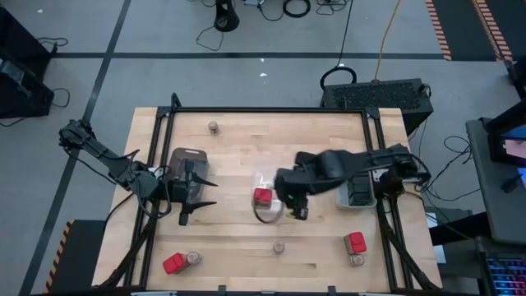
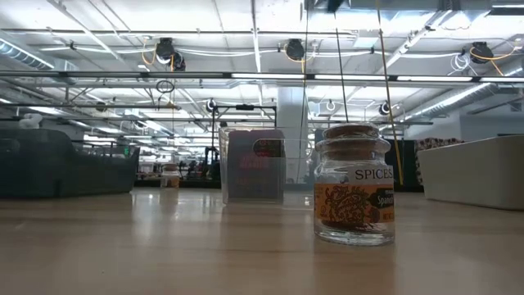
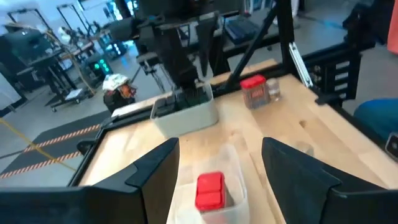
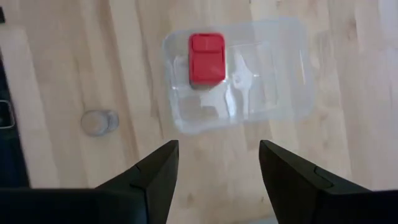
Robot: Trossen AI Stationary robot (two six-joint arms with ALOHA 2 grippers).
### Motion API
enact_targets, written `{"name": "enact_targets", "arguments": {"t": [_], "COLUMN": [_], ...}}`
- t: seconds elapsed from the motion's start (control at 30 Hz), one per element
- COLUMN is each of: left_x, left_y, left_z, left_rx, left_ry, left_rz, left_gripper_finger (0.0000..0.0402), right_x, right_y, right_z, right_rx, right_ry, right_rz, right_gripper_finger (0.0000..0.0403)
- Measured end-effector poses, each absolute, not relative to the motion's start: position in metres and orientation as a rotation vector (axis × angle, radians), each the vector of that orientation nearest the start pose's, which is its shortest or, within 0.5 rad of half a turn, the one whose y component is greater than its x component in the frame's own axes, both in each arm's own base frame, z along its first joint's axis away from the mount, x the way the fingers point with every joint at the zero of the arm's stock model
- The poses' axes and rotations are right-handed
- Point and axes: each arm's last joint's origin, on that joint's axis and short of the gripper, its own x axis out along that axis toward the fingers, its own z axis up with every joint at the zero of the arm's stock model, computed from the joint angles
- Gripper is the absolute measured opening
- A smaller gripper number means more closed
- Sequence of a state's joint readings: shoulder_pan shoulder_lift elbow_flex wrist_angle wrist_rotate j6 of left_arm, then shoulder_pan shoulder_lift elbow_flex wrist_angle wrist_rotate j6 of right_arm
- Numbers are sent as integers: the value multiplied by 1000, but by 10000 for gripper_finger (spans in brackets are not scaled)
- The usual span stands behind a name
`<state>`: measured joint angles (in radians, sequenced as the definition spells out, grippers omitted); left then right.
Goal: Sort spices by type
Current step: Put the red seasoning can into the transparent bin
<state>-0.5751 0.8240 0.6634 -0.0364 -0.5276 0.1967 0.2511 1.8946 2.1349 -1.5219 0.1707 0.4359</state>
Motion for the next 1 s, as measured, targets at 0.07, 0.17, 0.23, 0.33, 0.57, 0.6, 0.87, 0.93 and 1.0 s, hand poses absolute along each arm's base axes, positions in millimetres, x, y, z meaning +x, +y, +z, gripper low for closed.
{"name": "enact_targets", "arguments": {"t": [0.07, 0.17, 0.23, 0.33, 0.57, 0.6, 0.87, 0.93, 1.0], "left_x": [167, 177, 186, 198, 212, 212, 213, 213, 213], "left_y": [-88, -86, -84, -77, -59, -57, -52, -52, -52], "left_z": [297, 294, 289, 282, 274, 273, 272, 271, 271], "left_rx": [310, 317, 319, 320, 251, 237, 203, 204, 205], "left_ry": [145, 136, 156, 184, 237, 244, 262, 270, 271], "left_rz": [-76, -96, -100, -89, -59, -61, -53, -54, -54], "left_gripper_finger": [235, 235, 235, 235, 235, 235, 235, 235, 235], "right_x": [332, 318, 308, 298, 266, 260, 201, 188, 177], "right_y": [94, 110, 122, 138, 153, 153, 138, 134, 131], "right_z": [385, 393, 395, 390, 353, 344, 294, 287, 280], "right_rx": [114, 109, 104, 154, 348, 387, 629, 740, 846], "right_ry": [1232, 1171, 1152, 1166, 1279, 1313, 1458, 1436, 1469], "right_rz": [-243, -292, -299, -313, -491, -536, -870, -980, -1067], "right_gripper_finger": [204, 204, 203, 203, 203, 203, 219, 228, 237]}}
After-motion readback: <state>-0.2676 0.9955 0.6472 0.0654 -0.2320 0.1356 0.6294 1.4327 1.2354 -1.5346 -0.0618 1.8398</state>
